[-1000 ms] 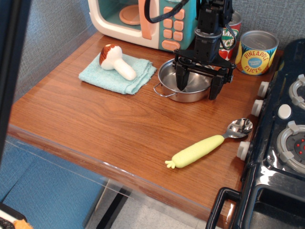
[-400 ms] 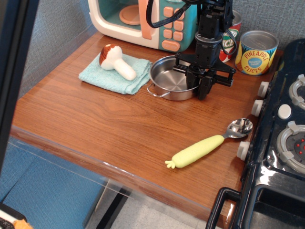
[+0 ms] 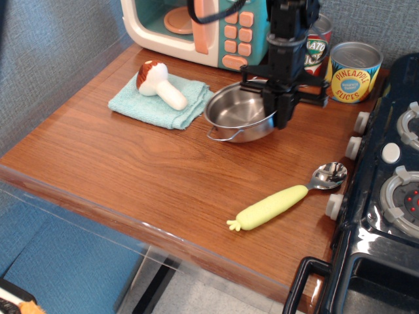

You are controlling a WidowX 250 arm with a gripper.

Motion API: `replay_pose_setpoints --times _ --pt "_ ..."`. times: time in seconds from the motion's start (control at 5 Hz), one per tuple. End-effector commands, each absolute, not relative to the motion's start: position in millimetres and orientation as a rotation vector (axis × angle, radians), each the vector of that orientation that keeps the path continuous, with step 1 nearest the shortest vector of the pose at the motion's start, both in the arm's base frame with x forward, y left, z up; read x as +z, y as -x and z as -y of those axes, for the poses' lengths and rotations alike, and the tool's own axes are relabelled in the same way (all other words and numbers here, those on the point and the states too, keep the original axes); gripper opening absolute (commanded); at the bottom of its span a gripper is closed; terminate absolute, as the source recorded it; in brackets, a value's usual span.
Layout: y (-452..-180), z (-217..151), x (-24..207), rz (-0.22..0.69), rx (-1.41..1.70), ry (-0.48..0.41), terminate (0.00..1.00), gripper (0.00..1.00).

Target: Move the pan to the front of the blue cloth

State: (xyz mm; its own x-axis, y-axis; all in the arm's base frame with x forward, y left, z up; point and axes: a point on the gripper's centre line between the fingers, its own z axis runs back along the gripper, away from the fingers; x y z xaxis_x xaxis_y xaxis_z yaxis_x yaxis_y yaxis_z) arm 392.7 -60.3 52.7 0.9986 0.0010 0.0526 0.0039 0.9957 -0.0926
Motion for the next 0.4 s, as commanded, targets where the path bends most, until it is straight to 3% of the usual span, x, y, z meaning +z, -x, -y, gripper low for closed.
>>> replay_pose_setpoints --times 0.0,0.2 --pt "-333.4 -21.8 105.0 0.133 0.194 0.222 0.00 0.00" --pt "-304.7 -57.5 98.5 0.103 0.236 0.190 0.00 0.00"
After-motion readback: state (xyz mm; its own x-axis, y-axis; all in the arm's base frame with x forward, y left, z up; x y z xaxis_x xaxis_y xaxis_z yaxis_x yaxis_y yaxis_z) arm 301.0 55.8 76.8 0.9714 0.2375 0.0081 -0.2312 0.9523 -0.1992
